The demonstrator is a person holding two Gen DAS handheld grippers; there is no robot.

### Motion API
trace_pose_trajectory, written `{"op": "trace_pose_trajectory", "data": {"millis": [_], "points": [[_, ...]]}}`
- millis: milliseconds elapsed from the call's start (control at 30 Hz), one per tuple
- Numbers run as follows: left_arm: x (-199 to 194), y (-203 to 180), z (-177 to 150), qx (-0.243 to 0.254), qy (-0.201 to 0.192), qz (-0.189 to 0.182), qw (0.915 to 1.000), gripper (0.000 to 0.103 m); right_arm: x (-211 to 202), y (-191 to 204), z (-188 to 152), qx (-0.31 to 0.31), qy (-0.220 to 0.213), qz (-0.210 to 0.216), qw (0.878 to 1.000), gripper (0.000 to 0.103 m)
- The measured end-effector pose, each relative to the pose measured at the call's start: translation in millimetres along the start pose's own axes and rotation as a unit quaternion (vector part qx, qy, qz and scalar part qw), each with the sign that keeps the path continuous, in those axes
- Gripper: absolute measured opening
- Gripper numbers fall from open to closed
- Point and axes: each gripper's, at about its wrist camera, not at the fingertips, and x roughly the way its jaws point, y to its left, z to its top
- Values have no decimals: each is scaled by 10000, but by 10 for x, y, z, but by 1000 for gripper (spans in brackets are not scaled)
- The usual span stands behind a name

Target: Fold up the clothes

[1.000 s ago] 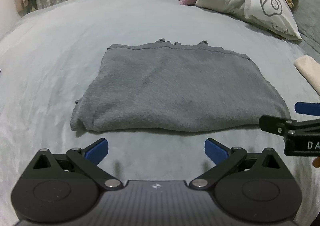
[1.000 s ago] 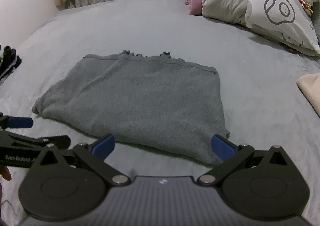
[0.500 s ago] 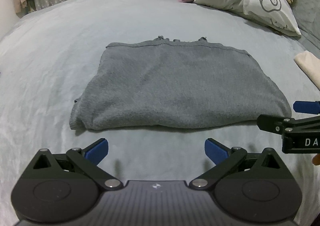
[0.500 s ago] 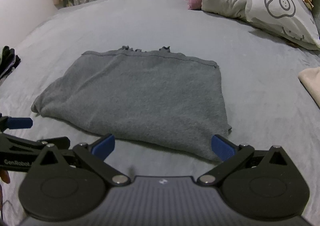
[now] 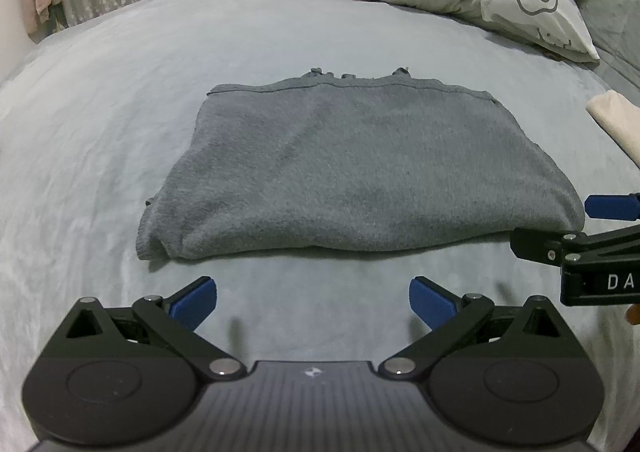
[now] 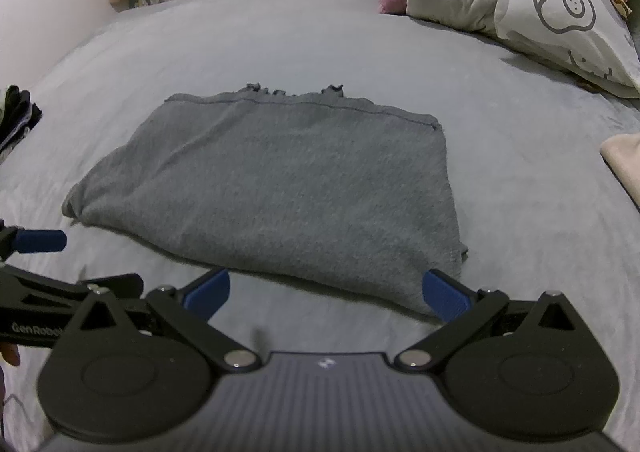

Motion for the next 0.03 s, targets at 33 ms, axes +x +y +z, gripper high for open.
{"op": "trace_pose_trajectory", "data": {"millis": [33], "points": [[4, 1, 1, -2, 8, 6, 10000, 102, 1, 0, 1, -2, 1, 2, 10000, 103]]}}
